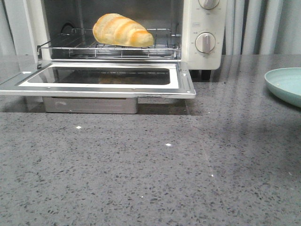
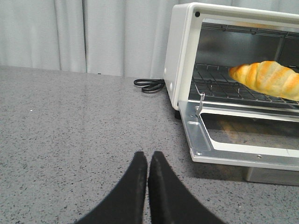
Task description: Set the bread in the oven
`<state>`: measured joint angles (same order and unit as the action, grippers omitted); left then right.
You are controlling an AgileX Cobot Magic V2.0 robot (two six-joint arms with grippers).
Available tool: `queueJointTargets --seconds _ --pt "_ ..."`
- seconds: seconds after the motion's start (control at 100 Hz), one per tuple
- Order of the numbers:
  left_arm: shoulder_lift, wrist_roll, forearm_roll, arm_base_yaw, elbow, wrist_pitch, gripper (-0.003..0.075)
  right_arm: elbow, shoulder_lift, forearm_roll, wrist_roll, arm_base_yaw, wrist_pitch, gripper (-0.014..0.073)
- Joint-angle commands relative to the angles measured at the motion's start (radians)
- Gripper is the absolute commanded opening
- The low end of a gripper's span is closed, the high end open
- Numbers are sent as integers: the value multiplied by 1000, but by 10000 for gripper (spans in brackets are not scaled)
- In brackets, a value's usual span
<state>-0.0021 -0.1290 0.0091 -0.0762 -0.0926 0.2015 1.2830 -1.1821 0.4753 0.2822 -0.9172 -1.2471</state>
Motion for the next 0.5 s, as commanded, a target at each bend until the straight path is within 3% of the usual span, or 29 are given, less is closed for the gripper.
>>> queueJointTargets --seconds 0.0,0.49 --pt "-26 -2 -9 1 -28 -83 -22 21 27 49 3 6 -27 -67" --pt "-26 -2 -9 1 -28 -83 -21 19 50 50 3 20 25 -67"
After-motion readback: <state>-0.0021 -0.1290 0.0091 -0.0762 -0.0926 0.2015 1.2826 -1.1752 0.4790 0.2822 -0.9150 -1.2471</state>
